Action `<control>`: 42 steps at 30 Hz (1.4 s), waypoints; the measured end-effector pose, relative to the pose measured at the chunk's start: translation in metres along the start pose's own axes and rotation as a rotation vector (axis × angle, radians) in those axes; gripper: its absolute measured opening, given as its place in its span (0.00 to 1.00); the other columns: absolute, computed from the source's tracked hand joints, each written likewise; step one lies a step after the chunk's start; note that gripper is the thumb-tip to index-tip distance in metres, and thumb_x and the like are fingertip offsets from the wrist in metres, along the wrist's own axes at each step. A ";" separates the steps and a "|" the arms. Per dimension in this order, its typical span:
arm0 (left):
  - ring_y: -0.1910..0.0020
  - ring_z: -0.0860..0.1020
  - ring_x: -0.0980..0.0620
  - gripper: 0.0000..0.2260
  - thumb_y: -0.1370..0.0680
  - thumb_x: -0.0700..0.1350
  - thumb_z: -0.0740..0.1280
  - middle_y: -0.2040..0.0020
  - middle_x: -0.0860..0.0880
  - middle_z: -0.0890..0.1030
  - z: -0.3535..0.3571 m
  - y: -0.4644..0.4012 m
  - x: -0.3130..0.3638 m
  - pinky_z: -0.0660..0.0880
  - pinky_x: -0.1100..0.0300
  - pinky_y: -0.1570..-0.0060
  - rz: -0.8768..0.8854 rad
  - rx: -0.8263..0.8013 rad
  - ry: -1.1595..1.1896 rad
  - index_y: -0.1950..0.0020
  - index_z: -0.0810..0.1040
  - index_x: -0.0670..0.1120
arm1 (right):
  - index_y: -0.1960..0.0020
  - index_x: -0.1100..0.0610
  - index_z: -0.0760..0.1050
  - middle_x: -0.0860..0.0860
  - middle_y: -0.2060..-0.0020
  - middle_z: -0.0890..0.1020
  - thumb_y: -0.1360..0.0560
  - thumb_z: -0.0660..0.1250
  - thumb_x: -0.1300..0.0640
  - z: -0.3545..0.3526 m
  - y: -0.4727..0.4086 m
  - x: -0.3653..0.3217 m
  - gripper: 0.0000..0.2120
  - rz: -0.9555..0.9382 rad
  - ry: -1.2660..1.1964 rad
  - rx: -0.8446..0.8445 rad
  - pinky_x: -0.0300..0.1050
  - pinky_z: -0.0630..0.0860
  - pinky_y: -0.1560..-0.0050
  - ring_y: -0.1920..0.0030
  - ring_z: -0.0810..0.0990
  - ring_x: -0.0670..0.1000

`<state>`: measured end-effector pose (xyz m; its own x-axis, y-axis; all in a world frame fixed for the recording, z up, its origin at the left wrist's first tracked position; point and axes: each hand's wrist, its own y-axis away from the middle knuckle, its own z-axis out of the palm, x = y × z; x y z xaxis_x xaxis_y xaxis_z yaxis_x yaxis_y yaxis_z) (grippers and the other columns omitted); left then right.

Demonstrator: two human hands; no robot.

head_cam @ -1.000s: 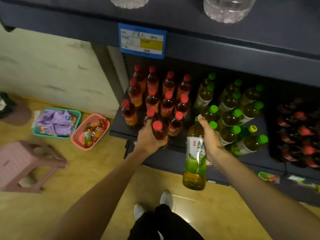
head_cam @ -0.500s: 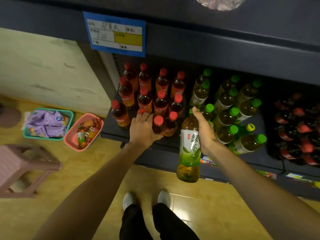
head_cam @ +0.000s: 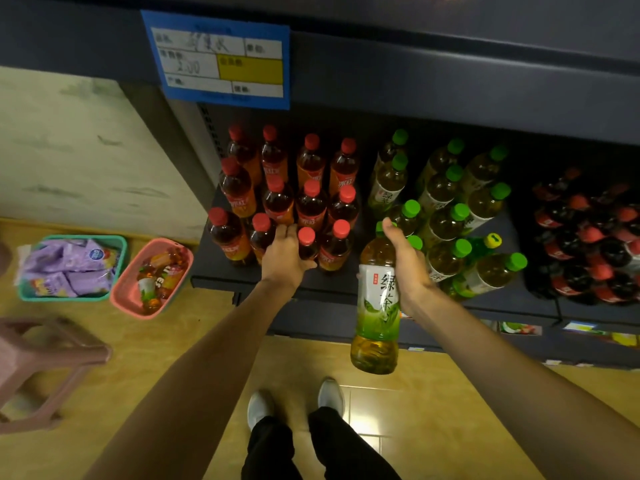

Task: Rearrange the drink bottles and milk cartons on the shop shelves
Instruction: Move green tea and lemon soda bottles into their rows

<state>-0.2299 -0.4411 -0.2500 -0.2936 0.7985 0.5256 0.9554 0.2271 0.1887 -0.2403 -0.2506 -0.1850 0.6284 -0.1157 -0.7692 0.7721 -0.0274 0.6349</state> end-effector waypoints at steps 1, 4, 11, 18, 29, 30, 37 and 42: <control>0.37 0.75 0.38 0.37 0.34 0.46 0.80 0.31 0.42 0.70 0.000 -0.003 0.000 0.74 0.45 0.40 -0.015 0.004 0.031 0.29 0.68 0.41 | 0.42 0.58 0.79 0.57 0.61 0.84 0.28 0.71 0.40 0.000 0.001 0.000 0.24 -0.005 -0.007 0.005 0.63 0.80 0.45 0.59 0.84 0.59; 0.35 0.73 0.37 0.35 0.32 0.44 0.79 0.31 0.41 0.70 0.000 -0.009 0.001 0.71 0.44 0.37 -0.030 0.010 0.102 0.29 0.67 0.41 | 0.41 0.56 0.79 0.57 0.57 0.86 0.27 0.71 0.41 -0.001 0.001 0.002 0.23 -0.029 -0.030 0.039 0.60 0.81 0.45 0.55 0.85 0.59; 0.33 0.72 0.35 0.41 0.27 0.42 0.75 0.29 0.39 0.69 -0.008 -0.004 0.003 0.71 0.41 0.35 0.020 0.036 0.211 0.22 0.54 0.48 | 0.52 0.51 0.75 0.52 0.63 0.84 0.26 0.71 0.43 -0.006 0.003 0.012 0.13 -0.042 -0.074 0.073 0.57 0.81 0.46 0.57 0.85 0.55; 0.35 0.74 0.38 0.30 0.24 0.43 0.72 0.33 0.39 0.74 -0.018 -0.010 0.009 0.74 0.46 0.38 0.108 0.014 0.117 0.26 0.64 0.46 | 0.51 0.51 0.77 0.47 0.66 0.85 0.25 0.70 0.44 -0.009 0.005 0.015 0.11 -0.064 -0.088 0.048 0.49 0.80 0.52 0.65 0.85 0.46; 0.45 0.79 0.39 0.19 0.21 0.40 0.68 0.44 0.38 0.78 -0.015 -0.008 0.005 0.78 0.47 0.46 0.167 0.033 0.144 0.31 0.70 0.42 | 0.41 0.55 0.77 0.60 0.50 0.85 0.30 0.73 0.38 -0.019 0.004 0.016 0.26 -0.024 -0.124 0.038 0.66 0.78 0.43 0.52 0.85 0.61; 0.45 0.79 0.39 0.20 0.21 0.40 0.67 0.43 0.37 0.78 -0.015 -0.009 0.004 0.77 0.49 0.46 0.167 0.034 0.135 0.30 0.68 0.41 | 0.42 0.55 0.78 0.61 0.50 0.85 0.30 0.73 0.38 -0.020 0.005 0.016 0.25 -0.022 -0.126 0.036 0.67 0.78 0.43 0.51 0.85 0.62; 0.31 0.70 0.39 0.27 0.21 0.37 0.67 0.28 0.38 0.67 -0.020 -0.001 0.002 0.70 0.48 0.33 0.262 0.063 0.145 0.24 0.62 0.43 | 0.39 0.54 0.78 0.59 0.49 0.85 0.37 0.76 0.34 -0.017 0.016 0.012 0.34 -0.068 -0.164 0.081 0.65 0.78 0.42 0.48 0.85 0.61; 0.40 0.76 0.39 0.19 0.20 0.36 0.64 0.33 0.38 0.71 -0.035 0.011 0.006 0.74 0.50 0.43 0.360 0.125 0.132 0.30 0.69 0.40 | 0.41 0.59 0.78 0.63 0.48 0.83 0.32 0.74 0.37 -0.016 0.034 0.014 0.30 -0.092 -0.210 0.097 0.68 0.77 0.41 0.46 0.83 0.65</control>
<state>-0.2220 -0.4535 -0.2162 0.0670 0.7625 0.6435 0.9919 0.0187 -0.1254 -0.2038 -0.2374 -0.1760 0.5149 -0.3117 -0.7986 0.8061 -0.1411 0.5748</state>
